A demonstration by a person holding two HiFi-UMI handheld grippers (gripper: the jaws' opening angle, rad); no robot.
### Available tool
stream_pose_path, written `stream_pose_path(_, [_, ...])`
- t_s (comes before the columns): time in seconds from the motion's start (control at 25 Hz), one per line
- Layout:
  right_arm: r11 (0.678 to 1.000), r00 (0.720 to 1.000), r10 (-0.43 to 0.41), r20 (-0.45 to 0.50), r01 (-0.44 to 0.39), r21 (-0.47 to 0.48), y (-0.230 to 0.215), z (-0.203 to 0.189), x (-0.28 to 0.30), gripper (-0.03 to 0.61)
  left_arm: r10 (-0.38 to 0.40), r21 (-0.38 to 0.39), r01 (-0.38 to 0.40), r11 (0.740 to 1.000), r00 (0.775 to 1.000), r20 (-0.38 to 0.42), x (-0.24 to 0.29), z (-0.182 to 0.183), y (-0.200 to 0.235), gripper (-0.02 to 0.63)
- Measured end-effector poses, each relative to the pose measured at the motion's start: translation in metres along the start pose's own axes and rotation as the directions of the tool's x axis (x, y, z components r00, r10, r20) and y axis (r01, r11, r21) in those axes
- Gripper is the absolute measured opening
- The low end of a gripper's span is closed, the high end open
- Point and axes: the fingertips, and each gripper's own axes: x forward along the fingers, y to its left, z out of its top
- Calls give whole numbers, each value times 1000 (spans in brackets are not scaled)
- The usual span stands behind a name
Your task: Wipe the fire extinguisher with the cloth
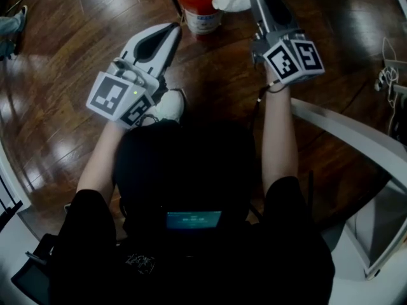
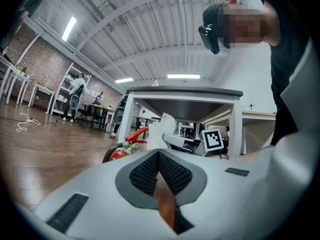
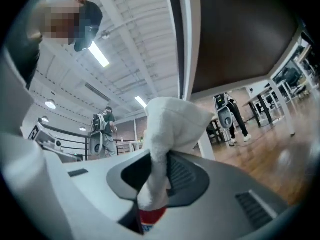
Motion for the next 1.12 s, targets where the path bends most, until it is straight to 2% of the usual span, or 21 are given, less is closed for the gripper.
stream_pose_path(0.16, [998, 998, 44, 40, -42, -44, 27, 28, 12, 97, -15, -4, 15, 1000, 1000, -5, -1, -2, -5, -2])
stream_pose_path(0.28, [996, 998, 61, 17, -60, -70, 33, 22, 20, 97, -12, -2, 12, 1000, 1000, -5, 0, -1, -6, -2])
stream_pose_path(0.6, [995, 990, 69, -125, -78, -61, 34, -52, 23, 97, 10, -4, -10, 1000, 1000, 0, -6, -1, -1, -2])
stream_pose_path(0.88, [999, 986, 44, -161, -45, -2, 20, -89, 3, 97, 16, -13, -16, 1000, 1000, 16, -10, 2, 5, -2])
stream_pose_path(1.0, [1000, 971, 25, -239, -25, 2, 11, -122, -6, 97, 15, -14, -15, 1000, 1000, 17, -8, 1, 4, -2])
stream_pose_path(1.12, [1000, 943, 10, -332, -5, 15, 2, -169, -10, 97, 9, -11, -9, 1000, 1000, 14, -6, 1, 3, -2])
